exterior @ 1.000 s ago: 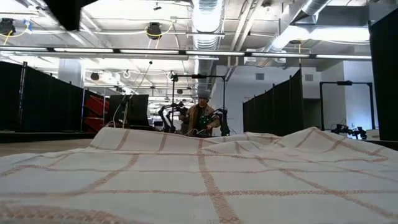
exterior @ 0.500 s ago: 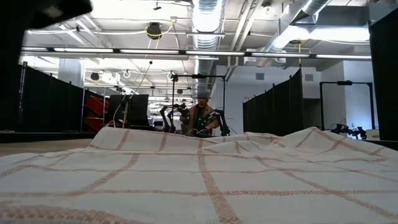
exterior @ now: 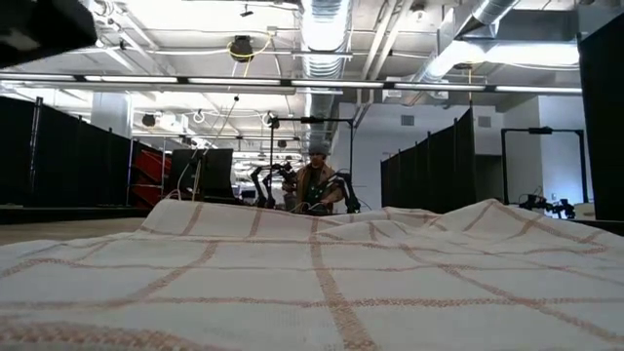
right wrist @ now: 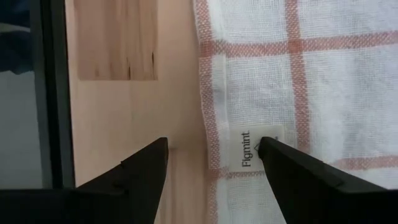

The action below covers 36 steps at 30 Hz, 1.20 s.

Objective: Roll towel
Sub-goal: Roll the white checkered towel

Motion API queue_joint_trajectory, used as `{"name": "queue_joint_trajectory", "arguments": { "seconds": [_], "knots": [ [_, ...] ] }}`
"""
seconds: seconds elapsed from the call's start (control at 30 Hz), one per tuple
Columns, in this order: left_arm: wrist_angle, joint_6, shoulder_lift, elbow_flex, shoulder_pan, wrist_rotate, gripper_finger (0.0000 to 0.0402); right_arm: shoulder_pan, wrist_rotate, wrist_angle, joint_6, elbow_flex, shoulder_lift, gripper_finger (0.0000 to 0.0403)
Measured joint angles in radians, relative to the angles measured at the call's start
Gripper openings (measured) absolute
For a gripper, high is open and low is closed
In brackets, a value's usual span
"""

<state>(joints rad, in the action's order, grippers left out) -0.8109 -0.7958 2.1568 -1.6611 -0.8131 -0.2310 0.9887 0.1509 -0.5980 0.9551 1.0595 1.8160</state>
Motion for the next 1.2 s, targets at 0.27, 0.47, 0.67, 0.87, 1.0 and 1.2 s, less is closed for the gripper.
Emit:
{"name": "queue_joint_trajectory", "arguments": {
  "seconds": [0.27, 0.47, 0.67, 0.87, 1.0, 1.2],
  "knots": [
    [0.002, -0.055, 0.036, 0.022, 0.003, 0.028, 0.0175, -0.015, 0.001, -0.002, -0.025, 0.001, 0.007, 0.0245],
    [-0.009, -0.086, 0.045, 0.022, 0.003, 0.014, 0.0174, -0.02, 0.0, -0.004, -0.068, 0.003, 0.018, 0.0245],
    [-0.035, -0.092, 0.047, 0.022, 0.001, 0.005, 0.0159, -0.025, -0.003, -0.019, -0.077, 0.003, 0.019, 0.024],
    [-0.051, -0.091, 0.047, 0.022, -0.002, 0.001, 0.0133, -0.029, -0.006, -0.051, -0.089, 0.003, 0.019, 0.0216],
    [-0.077, -0.092, 0.048, 0.023, -0.006, 0.0, 0.0093, -0.029, -0.007, -0.058, -0.089, 0.002, 0.033, 0.0174],
    [-0.103, -0.102, 0.049, 0.024, -0.021, -0.02, 0.0008, -0.021, -0.018, -0.057, -0.076, 0.003, 0.048, 0.006]
  ]
}}
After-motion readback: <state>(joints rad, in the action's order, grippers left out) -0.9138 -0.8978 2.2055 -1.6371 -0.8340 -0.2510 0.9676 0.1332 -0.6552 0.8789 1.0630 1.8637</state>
